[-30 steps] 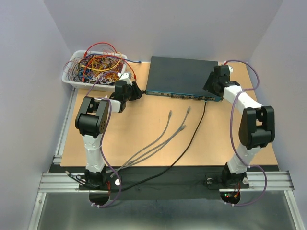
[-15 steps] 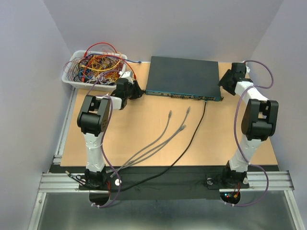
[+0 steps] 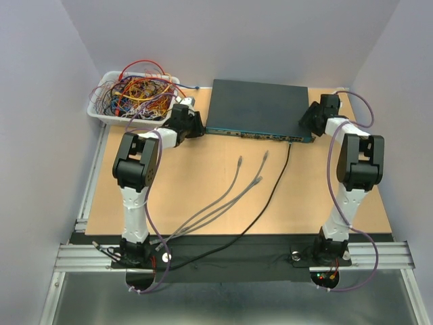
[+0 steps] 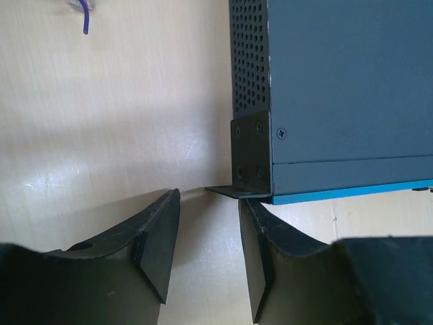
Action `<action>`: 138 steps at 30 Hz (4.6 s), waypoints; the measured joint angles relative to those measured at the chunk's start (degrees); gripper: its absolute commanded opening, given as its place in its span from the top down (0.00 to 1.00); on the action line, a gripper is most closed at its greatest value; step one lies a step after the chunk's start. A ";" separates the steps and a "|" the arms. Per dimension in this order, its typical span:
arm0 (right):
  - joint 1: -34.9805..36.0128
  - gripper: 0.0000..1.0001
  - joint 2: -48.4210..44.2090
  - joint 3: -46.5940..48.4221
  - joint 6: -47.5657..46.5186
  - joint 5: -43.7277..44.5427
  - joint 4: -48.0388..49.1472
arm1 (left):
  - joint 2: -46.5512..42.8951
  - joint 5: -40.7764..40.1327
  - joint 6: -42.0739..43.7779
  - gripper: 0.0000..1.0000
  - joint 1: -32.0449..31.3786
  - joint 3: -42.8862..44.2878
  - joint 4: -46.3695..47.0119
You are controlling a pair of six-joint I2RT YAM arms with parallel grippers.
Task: Insert the plug into the switch port
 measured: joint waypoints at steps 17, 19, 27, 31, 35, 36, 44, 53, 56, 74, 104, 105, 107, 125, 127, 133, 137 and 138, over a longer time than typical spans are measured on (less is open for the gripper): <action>6.32 0.34 -11.58 -18.99 0.28 4.42 11.50 | 2.19 2.40 0.04 0.46 2.97 7.74 -12.33; 6.78 0.34 -12.37 -19.37 0.31 4.42 10.40 | 2.05 1.90 0.17 0.46 3.17 7.74 -12.61; 10.03 0.24 -15.17 -18.91 -0.85 8.87 2.95 | -2.21 -6.21 -0.09 0.46 1.38 0.42 -6.78; 11.32 0.21 -17.44 -17.70 -1.51 11.30 -1.84 | -8.09 -12.59 -0.17 0.35 -2.23 -7.13 -5.75; 11.91 0.20 -21.49 -16.41 -1.92 12.90 -5.49 | -14.71 -19.89 -0.28 0.35 -9.46 -13.49 -5.40; 11.91 0.20 -22.40 -16.31 -1.92 13.03 -5.90 | -16.04 -21.35 -0.46 0.35 -11.56 -14.58 -5.33; 11.93 0.20 -34.32 -18.84 -1.84 9.49 -7.17 | -22.10 -26.77 -1.77 0.47 -22.16 -20.74 -4.15; 11.93 0.20 -40.39 -26.97 -1.64 2.25 -8.31 | -19.98 -27.87 -2.62 0.48 -30.10 -19.41 -3.87; 11.96 0.20 -42.36 -29.16 -1.70 0.76 -8.90 | -17.14 -27.74 -2.99 0.48 -32.20 -17.77 -3.76; 11.96 0.20 -45.22 -30.86 -1.90 -4.55 -8.76 | -8.94 -32.33 -6.08 1.00 -35.54 -11.54 -5.79; 20.44 0.28 -46.80 -42.53 21.77 -53.46 42.36 | -48.06 23.26 -16.52 1.00 -20.57 -34.27 11.26; 21.31 0.28 -46.29 -42.53 21.90 -53.46 42.95 | -48.06 24.20 -17.70 1.00 -20.55 -34.51 12.39; 22.67 0.29 -45.31 -42.53 21.94 -53.40 43.32 | -48.06 25.27 -19.04 1.00 -20.50 -34.73 14.21; 25.53 0.94 -48.00 -42.56 21.05 -51.15 43.98 | -48.04 29.40 -30.80 1.00 -19.71 -38.49 28.11; 25.79 0.99 -48.24 -42.62 21.24 -50.86 44.37 | -47.82 29.70 -32.63 0.93 -19.61 -39.10 30.42; 25.88 1.00 -48.26 -42.64 21.42 -48.92 43.78 | -45.79 29.40 -35.26 0.45 -19.34 -39.41 33.14; 25.88 1.00 -48.26 -42.34 19.47 -45.11 37.53 | -46.60 23.21 -29.62 0.44 -19.34 -35.95 21.40; 25.88 1.00 -48.26 -42.14 18.93 -44.22 35.60 | -47.12 20.96 -28.06 0.45 -19.34 -34.86 17.92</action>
